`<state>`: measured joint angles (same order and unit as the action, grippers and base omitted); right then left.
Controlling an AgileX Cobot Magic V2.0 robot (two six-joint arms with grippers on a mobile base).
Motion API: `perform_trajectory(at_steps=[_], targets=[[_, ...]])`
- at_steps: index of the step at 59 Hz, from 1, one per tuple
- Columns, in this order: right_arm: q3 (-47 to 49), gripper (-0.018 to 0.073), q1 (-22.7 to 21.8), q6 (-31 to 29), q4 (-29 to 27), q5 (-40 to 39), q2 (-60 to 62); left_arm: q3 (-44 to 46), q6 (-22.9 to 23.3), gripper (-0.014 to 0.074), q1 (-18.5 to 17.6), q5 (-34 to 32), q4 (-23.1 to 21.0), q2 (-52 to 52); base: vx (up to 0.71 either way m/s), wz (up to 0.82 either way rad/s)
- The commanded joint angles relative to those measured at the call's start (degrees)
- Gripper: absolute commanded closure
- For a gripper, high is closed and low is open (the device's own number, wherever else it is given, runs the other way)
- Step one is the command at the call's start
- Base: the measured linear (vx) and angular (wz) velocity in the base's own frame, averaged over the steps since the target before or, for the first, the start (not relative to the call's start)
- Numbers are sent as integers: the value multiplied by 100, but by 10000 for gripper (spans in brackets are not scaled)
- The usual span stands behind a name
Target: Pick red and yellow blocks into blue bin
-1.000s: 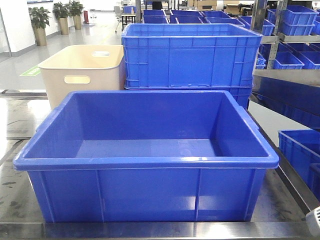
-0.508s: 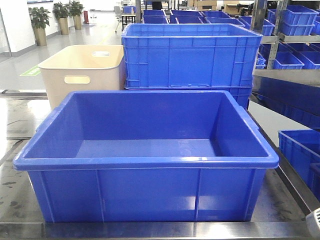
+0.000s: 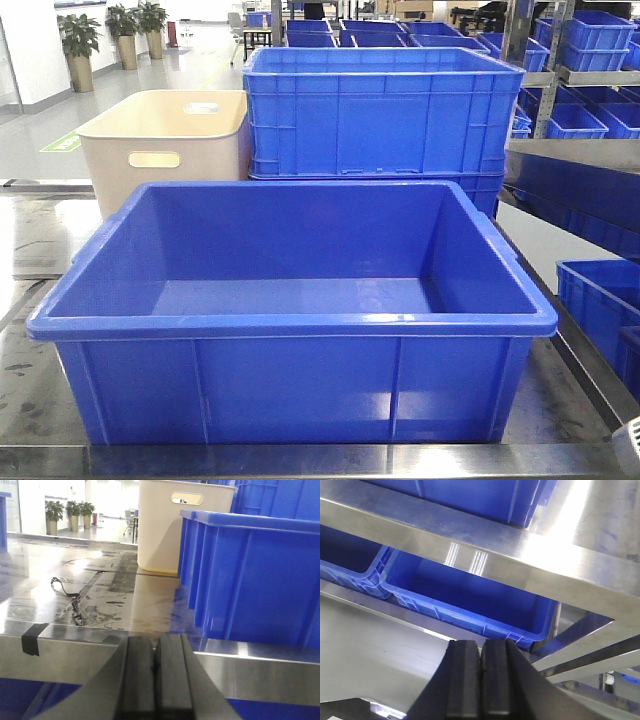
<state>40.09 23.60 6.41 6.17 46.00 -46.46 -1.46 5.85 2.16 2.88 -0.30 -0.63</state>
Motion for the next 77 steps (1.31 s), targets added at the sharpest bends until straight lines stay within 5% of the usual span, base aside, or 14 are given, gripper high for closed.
perform_trajectory(at_steps=[1,25,36,48,62,77], targets=[[171,570,-20,-23,89,-306,11,97,53,603,-45,-514,-49,-99,0,0],[98,570,-247,-187,205,-418,334,97,53,603,-45,-514,-49,-99,0,0],[-1062,570,-1580,-194,205,-1697,1496,97,53,603,-45,-509,-49,-99,0,0],[-2698,570,-2393,-174,199,-3171,3243,97,53,603,-45,-509,-49,-99,0,0],[-4015,570,-2824,-170,-195,-4405,4409,97,53,603,-45,-509,-49,-99,0,0],[-4225,570,-2833,-182,-195,-4812,4688,97,53,603,-45,-488,-49,-99,0,0]])
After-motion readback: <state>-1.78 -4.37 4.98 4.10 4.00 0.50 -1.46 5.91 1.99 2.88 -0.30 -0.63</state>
